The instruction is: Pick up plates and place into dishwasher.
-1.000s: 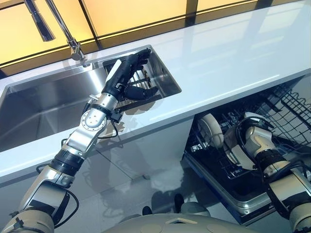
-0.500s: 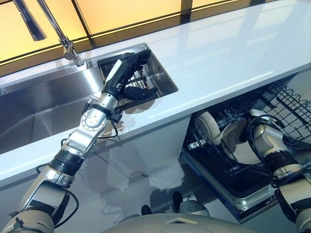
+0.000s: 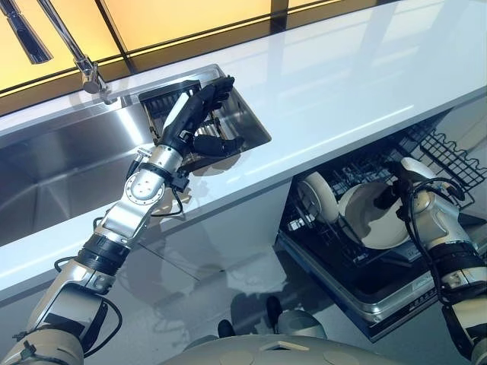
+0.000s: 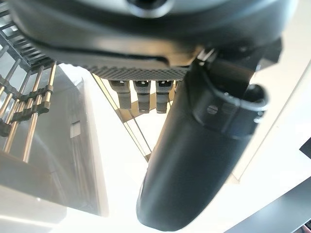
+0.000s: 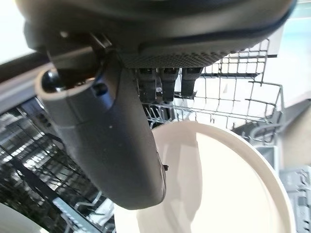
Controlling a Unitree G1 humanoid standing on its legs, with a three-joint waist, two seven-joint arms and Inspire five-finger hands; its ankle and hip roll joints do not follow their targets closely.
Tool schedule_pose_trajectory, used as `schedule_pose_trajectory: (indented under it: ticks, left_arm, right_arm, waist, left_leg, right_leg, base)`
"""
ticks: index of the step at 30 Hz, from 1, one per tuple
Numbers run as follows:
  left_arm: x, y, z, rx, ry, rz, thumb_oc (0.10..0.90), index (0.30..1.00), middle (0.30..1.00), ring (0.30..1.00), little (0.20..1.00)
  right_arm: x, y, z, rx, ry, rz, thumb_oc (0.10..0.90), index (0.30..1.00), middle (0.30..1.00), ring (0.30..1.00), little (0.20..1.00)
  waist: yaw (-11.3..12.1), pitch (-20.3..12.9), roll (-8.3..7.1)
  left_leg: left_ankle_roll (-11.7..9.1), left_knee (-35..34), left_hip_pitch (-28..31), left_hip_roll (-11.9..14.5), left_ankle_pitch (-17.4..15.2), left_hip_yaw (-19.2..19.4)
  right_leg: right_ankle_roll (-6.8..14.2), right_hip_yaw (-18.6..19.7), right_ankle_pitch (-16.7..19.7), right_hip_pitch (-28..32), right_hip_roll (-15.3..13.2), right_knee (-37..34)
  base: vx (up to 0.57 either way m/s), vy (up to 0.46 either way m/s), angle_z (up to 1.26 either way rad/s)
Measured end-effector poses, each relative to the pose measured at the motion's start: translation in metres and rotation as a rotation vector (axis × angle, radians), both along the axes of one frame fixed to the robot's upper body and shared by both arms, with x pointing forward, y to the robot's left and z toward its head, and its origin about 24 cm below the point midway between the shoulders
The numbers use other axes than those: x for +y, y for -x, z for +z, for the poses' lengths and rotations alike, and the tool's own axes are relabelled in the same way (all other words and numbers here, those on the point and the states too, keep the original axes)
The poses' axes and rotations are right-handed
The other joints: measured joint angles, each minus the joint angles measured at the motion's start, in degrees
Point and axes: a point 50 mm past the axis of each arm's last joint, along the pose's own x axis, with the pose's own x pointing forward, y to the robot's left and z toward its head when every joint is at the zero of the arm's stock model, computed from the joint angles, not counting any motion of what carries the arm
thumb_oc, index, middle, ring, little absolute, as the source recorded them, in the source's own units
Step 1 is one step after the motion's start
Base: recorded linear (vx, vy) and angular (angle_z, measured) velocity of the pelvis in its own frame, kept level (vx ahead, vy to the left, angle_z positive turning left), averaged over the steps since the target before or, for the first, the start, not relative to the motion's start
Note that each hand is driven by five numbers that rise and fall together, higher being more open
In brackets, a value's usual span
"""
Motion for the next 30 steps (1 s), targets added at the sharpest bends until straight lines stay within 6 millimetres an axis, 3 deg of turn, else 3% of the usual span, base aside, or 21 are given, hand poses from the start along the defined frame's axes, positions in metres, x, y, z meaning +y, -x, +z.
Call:
schedule_pose_trajectory:
  ticks: [10,23,26,30]
  left_arm:
    - [0.008,0.001,-0.004,0.005,0.004,0.024,0.8,0.9,0.9,0.9,0.9]
    - [0.026,-0.001,-0.006,0.017,-0.016,0.086,0.8,0.9,0.9,0.9,0.9]
    - [0.033,0.0,-0.008,0.026,-0.008,0.109,0.8,0.9,0.9,0.9,0.9]
    - [0.04,0.003,-0.011,0.034,-0.002,0.136,0.8,0.9,0.9,0.9,0.9]
  right_arm:
    - [0.003,0.003,0.007,-0.066,-0.07,0.007,0.8,0.9,0.9,0.9,0.9]
    - [-0.031,0.035,0.041,-0.283,-0.132,-0.091,0.8,0.9,0.9,0.9,0.9]
    - [-0.045,0.054,0.04,-0.291,-0.104,-0.121,0.1,0.3,0.3,0.3,0.2]
    - [-0.061,0.074,0.035,-0.267,-0.051,-0.173,0.1,0.3,0.3,0.3,0.2]
  waist:
    - [-0.7,0.0,0.0]
    - [-3.2,0.4,-0.31]
    - [-4.2,0.4,-0.38]
    - [-5.0,0.6,-0.62]
  left_leg:
    - [0.0,0.0,0.0,0.0,-0.2,0.7]
    - [-0.1,0.0,0.0,0.1,-0.8,2.0]
    - [-0.1,0.0,0.0,0.1,-1.0,2.2]
    - [-0.2,0.0,0.3,0.1,-1.2,2.8]
  right_leg:
    - [0.0,0.4,0.0,-0.2,0.0,0.0]
    - [0.0,1.8,0.0,-0.8,0.4,0.0]
    - [0.0,1.9,0.0,-0.9,0.4,0.0]
    - [0.2,2.8,-0.1,-0.9,0.5,0.0]
  base:
    - [0.0,0.0,-0.01]
    - [0.0,0.004,-0.06]
    - [0.0,0.001,-0.05]
    - [0.01,0.003,-0.09]
